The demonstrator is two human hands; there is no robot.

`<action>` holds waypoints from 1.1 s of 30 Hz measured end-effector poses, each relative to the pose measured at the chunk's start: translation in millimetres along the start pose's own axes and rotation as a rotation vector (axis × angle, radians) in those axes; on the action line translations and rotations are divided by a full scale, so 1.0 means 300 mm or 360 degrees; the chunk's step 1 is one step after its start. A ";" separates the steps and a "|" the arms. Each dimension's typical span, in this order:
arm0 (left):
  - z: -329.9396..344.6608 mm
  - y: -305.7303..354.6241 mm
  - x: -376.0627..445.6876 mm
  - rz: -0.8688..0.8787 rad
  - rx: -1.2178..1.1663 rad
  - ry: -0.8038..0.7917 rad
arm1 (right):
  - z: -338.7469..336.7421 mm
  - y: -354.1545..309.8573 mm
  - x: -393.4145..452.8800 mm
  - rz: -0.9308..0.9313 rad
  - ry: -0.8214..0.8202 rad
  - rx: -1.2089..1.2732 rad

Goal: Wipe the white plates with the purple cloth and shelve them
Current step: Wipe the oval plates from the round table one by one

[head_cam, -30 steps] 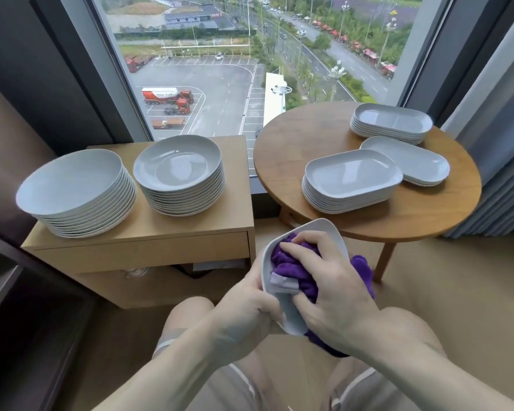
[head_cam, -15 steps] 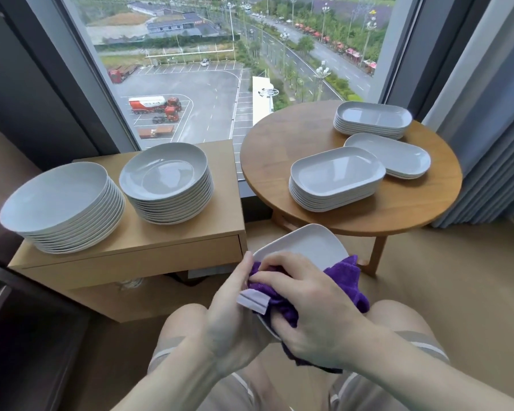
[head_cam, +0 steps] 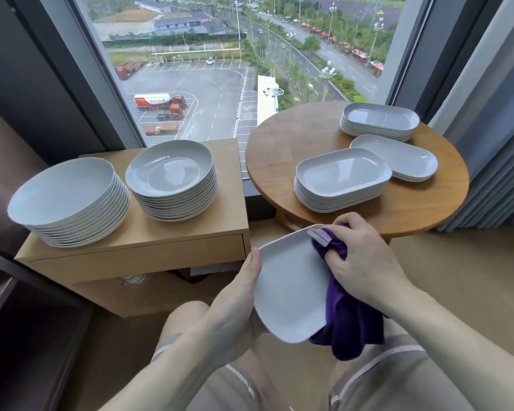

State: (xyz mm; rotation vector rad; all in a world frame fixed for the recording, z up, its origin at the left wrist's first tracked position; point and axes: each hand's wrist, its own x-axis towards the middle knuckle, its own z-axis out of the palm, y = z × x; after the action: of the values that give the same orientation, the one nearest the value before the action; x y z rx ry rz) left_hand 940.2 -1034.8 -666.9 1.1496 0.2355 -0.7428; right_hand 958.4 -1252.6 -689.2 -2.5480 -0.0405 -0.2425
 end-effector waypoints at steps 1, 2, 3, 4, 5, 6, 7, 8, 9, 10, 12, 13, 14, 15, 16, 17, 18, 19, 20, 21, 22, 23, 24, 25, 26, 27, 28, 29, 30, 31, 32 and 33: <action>0.003 0.008 -0.003 0.0019 0.0022 0.0011 | -0.010 0.015 0.005 0.0034 -0.0013 0.0014; -0.002 0.009 0.000 0.0014 0.0022 0.0034 | -0.015 0.022 0.006 0.0041 -0.0026 0.0008; -0.008 0.013 -0.001 0.0016 -0.0004 0.0063 | -0.015 0.020 0.005 0.0037 -0.0040 -0.0021; -0.013 0.022 -0.005 0.0028 -0.0038 0.0090 | -0.012 0.009 0.001 0.0041 -0.0062 -0.0053; -0.020 0.033 -0.008 0.0037 -0.0055 0.0116 | -0.008 -0.003 -0.004 0.0054 -0.0087 -0.0080; -0.029 0.042 -0.009 0.0040 -0.0063 0.0140 | -0.004 -0.015 -0.009 0.0068 -0.0112 -0.0095; -0.036 0.050 -0.012 0.0046 -0.0063 0.0149 | -0.003 -0.028 -0.014 0.0069 -0.0142 -0.0099; -0.042 0.057 -0.017 0.0054 -0.0073 0.0151 | -0.003 -0.041 -0.020 0.0054 -0.0178 -0.0096; -0.045 0.061 -0.018 0.0063 -0.0101 0.0146 | -0.002 -0.053 -0.027 0.0024 -0.0231 -0.0100; -0.052 0.058 -0.012 0.0073 -0.0131 0.0145 | 0.000 -0.067 -0.034 -0.0016 -0.0293 -0.0110; -0.050 0.054 -0.006 0.0090 -0.0177 0.0176 | 0.012 -0.107 -0.060 -0.0137 -0.0391 -0.0145; -0.047 0.049 0.000 0.0085 -0.0203 0.0197 | 0.021 -0.130 -0.077 -0.0217 -0.0413 -0.0152; -0.044 0.038 0.007 0.0065 -0.0240 0.0210 | 0.032 -0.156 -0.096 -0.0295 -0.0434 -0.0127; -0.040 0.027 0.015 0.0038 -0.0277 0.0209 | 0.042 -0.181 -0.116 -0.0366 -0.0456 -0.0072; -0.032 0.013 0.019 0.0002 -0.0323 0.0202 | 0.055 -0.204 -0.135 -0.0434 -0.0480 0.0003; -0.027 -0.003 0.024 -0.0048 -0.0396 0.0190 | 0.065 -0.225 -0.153 -0.0501 -0.0502 0.0072; -0.022 -0.016 0.029 -0.0105 -0.0456 0.0192 | 0.073 -0.242 -0.170 -0.0563 -0.0514 0.0121; -0.019 -0.031 0.034 -0.0138 -0.0474 0.0181 | 0.080 -0.252 -0.184 -0.0605 -0.0514 0.0145; -0.011 -0.037 0.030 -0.0150 -0.0440 0.0151 | 0.086 -0.255 -0.193 -0.0627 -0.0493 0.0154; -0.004 -0.041 0.028 -0.0148 -0.0403 0.0101 | 0.091 -0.253 -0.197 -0.0629 -0.0463 0.0155; 0.004 -0.042 0.026 -0.0174 -0.0391 0.0075 | 0.094 -0.248 -0.196 -0.0626 -0.0430 0.0147; 0.000 -0.049 0.031 -0.0196 -0.0396 0.0047 | 0.096 -0.244 -0.191 -0.0622 -0.0398 0.0131; 0.003 -0.048 0.029 -0.0218 -0.0418 0.0049 | 0.099 -0.239 -0.186 -0.0620 -0.0362 0.0110; 0.002 -0.048 0.032 -0.0232 -0.0441 0.0034 | 0.101 -0.236 -0.180 -0.0616 -0.0321 0.0089; 0.004 -0.051 0.029 -0.0226 -0.0432 0.0033 | 0.105 -0.233 -0.176 -0.0606 -0.0289 0.0071; -0.004 -0.058 0.034 -0.0207 -0.0420 0.0016 | 0.108 -0.232 -0.172 -0.0589 -0.0267 0.0056; 0.002 -0.053 0.026 -0.0191 -0.0376 0.0011 | 0.112 -0.230 -0.169 -0.0571 -0.0248 0.0043; 0.003 -0.055 0.022 -0.0161 -0.0359 0.0015 | 0.116 -0.229 -0.167 -0.0548 -0.0230 0.0037; 0.005 -0.057 0.020 -0.0134 -0.0342 0.0045 | 0.117 -0.226 -0.164 -0.0519 -0.0203 0.0039; 0.001 -0.062 0.026 -0.0108 -0.0358 0.0052 | 0.117 -0.222 -0.157 -0.0481 -0.0168 0.0044; 0.007 -0.059 0.023 -0.0092 -0.0363 0.0063 | 0.115 -0.216 -0.148 -0.0438 -0.0133 0.0048; 0.008 -0.062 0.027 -0.0065 -0.0360 0.0055 | 0.111 -0.208 -0.135 -0.0397 -0.0102 0.0048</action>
State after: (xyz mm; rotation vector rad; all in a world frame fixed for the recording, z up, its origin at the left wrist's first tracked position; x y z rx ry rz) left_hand 933.8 -1044.1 -684.1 0.9454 0.3635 -0.7133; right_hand 919.0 -1181.3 -689.9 -2.5178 -0.3854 -0.2540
